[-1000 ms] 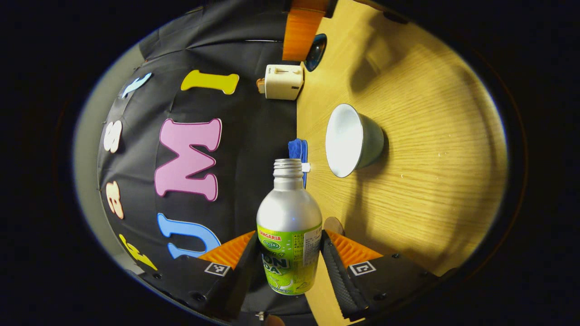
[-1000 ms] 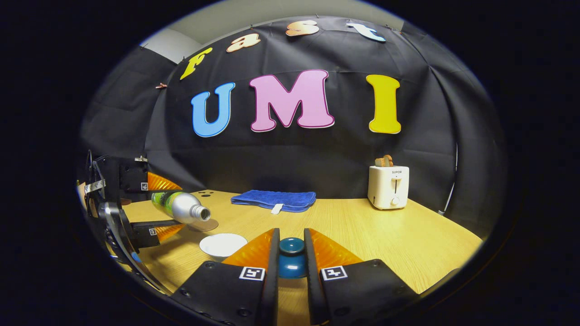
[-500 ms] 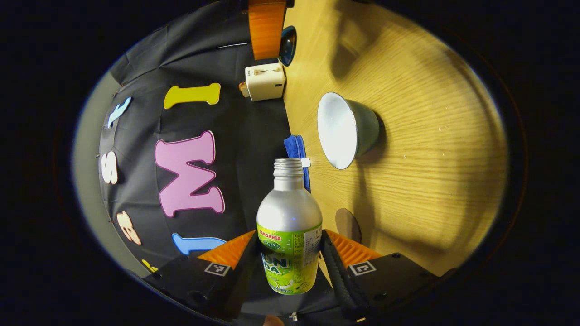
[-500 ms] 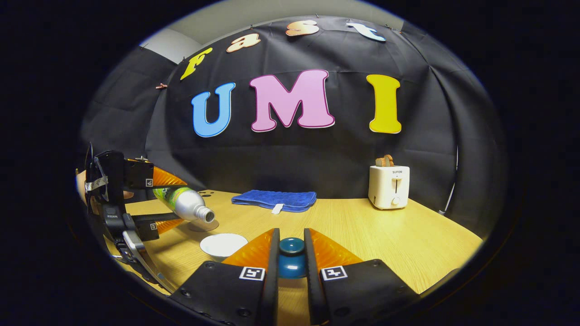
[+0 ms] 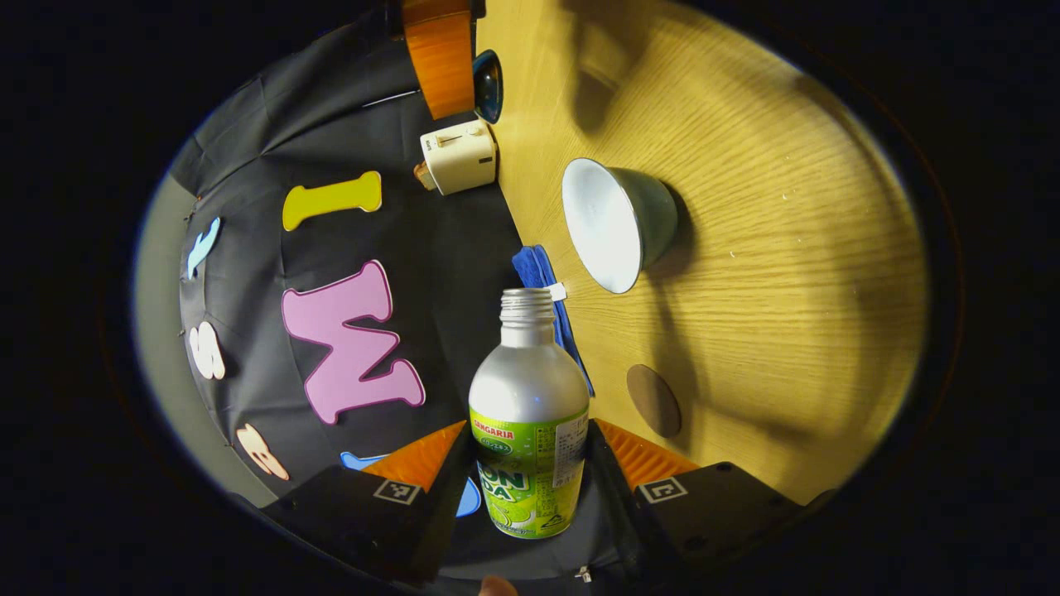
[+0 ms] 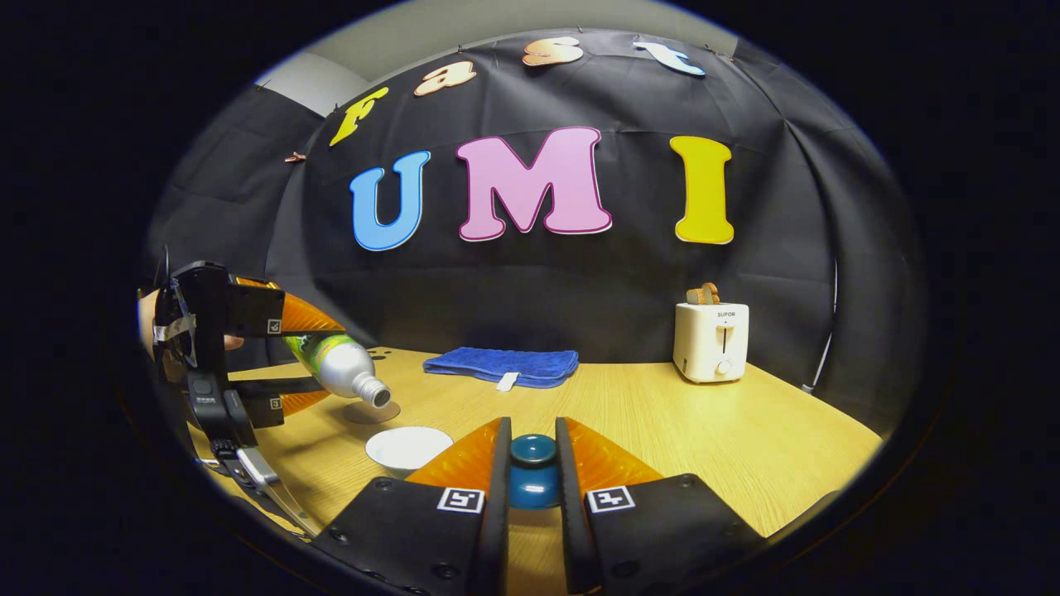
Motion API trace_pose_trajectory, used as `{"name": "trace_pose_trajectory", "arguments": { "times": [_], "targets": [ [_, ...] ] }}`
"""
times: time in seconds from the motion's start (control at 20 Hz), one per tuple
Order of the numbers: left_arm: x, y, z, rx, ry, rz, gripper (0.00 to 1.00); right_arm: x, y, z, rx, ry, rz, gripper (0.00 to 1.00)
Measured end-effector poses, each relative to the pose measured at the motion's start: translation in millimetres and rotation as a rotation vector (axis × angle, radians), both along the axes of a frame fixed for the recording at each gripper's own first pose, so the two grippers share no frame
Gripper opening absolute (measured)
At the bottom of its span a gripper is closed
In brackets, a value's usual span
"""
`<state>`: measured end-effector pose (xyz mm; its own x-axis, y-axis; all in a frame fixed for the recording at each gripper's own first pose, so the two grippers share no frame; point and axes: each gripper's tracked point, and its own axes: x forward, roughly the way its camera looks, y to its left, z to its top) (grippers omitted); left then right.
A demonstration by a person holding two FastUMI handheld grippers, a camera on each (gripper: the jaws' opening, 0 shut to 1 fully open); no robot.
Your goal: Open the teacup lid with one hand, grasp the water bottle and pour water into the teacup with the other hand; after pouring, place the water bottle on the coaster and then close the teacup lid.
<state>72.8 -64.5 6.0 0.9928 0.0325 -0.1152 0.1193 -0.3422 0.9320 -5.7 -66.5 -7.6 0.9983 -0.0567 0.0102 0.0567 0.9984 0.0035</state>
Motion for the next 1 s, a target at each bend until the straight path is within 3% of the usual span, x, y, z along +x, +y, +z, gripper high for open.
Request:
{"name": "trace_pose_trajectory", "arguments": {
  "times": [0.7, 1.0],
  "targets": [
    [2.6, -10.1, 23.0, 0.206, -0.054, -0.039, 0.81, 0.7, -0.1, -0.7, 0.0, -0.001, 0.001, 0.3],
    [4.8, -16.1, 42.0, 0.353, -0.089, -0.072, 0.82, 0.6, -0.5, -0.4, 0.0, -0.001, 0.001, 0.3]
  ]
}}
